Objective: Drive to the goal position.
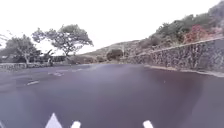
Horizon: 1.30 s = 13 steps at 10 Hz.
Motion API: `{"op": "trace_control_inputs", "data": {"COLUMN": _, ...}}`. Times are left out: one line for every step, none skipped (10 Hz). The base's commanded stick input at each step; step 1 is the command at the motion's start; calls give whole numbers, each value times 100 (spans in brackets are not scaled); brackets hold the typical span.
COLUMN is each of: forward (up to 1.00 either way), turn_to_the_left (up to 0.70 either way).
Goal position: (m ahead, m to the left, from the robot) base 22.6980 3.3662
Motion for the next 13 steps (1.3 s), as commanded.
{"op": "trace_control_inputs", "data": {"forward": 70, "turn_to_the_left": 0}}
{"op": "trace_control_inputs", "data": {"forward": 70, "turn_to_the_left": 0}}
{"op": "trace_control_inputs", "data": {"forward": 70, "turn_to_the_left": 0}}
{"op": "trace_control_inputs", "data": {"forward": 70, "turn_to_the_left": 0}}
{"op": "trace_control_inputs", "data": {"forward": 70, "turn_to_the_left": 0}}
{"op": "trace_control_inputs", "data": {"forward": 70, "turn_to_the_left": 0}}
{"op": "trace_control_inputs", "data": {"forward": 70, "turn_to_the_left": 0}}
{"op": "trace_control_inputs", "data": {"forward": 70, "turn_to_the_left": 0}}
{"op": "trace_control_inputs", "data": {"forward": 70, "turn_to_the_left": 0}}
{"op": "trace_control_inputs", "data": {"forward": 70, "turn_to_the_left": 0}}
{"op": "trace_control_inputs", "data": {"forward": 70, "turn_to_the_left": 0}}
{"op": "trace_control_inputs", "data": {"forward": 70, "turn_to_the_left": 0}}
{"op": "trace_control_inputs", "data": {"forward": 70, "turn_to_the_left": 0}}
